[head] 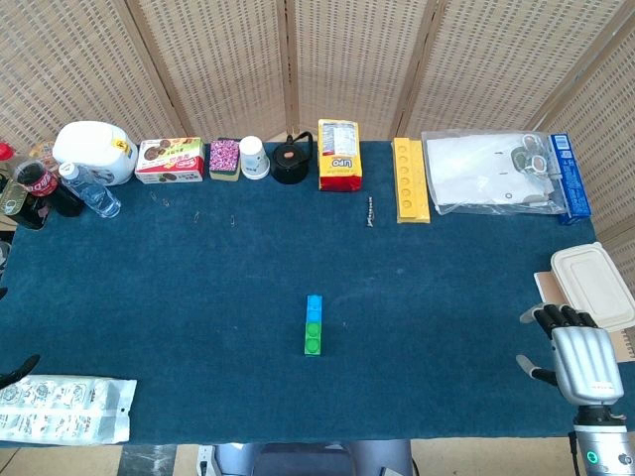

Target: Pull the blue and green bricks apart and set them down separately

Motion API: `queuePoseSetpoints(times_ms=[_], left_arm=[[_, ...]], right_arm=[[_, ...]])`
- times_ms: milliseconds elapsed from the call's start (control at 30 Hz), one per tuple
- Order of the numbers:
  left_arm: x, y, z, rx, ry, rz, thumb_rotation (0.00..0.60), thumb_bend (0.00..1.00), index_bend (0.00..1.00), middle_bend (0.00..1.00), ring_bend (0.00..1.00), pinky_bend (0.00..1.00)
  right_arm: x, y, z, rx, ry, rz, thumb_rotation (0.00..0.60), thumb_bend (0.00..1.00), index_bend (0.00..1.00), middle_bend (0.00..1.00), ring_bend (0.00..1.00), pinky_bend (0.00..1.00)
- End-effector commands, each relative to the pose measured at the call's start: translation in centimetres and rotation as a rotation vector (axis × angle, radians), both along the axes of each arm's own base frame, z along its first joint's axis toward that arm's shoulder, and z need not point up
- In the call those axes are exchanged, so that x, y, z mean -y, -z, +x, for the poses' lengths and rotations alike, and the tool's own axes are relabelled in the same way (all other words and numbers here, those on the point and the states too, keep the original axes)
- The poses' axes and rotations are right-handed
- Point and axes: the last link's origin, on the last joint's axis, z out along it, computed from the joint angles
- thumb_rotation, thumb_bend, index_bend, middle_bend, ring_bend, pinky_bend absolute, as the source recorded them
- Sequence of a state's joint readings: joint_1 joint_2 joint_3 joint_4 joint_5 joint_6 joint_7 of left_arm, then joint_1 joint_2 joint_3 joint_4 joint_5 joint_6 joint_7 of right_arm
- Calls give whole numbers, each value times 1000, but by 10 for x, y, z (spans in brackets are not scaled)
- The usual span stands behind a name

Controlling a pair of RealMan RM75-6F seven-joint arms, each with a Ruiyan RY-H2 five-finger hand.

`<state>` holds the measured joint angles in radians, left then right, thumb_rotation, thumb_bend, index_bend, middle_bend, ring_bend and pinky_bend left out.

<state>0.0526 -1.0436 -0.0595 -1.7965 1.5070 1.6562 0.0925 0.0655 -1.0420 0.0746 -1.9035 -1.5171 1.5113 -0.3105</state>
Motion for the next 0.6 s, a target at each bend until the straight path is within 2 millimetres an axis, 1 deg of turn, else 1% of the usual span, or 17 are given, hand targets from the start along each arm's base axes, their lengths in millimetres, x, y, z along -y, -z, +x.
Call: queuePoseSetpoints(times_ms=[33,333,467,600], left_arm=[[0,0,0,-1,1,-1,600,150,156,157,58,150],[0,0,-2,3,2,-10,600,150,156,157,58,151],[0,-2,-3,1,4,-8,600,151,156,157,58,151],[0,-2,-3,2,7,-11,600,151,156,157,58,151]], right_arm=[[0,0,0,3,0,1,600,91,420,389,343,363],[-1,4,1,21,-7,14,600,91,420,389,344,364],[-1,5,5,42,-33,24,600,91,420,389,344,367],[3,7,11,76,-70,49,600,91,420,389,343,375]])
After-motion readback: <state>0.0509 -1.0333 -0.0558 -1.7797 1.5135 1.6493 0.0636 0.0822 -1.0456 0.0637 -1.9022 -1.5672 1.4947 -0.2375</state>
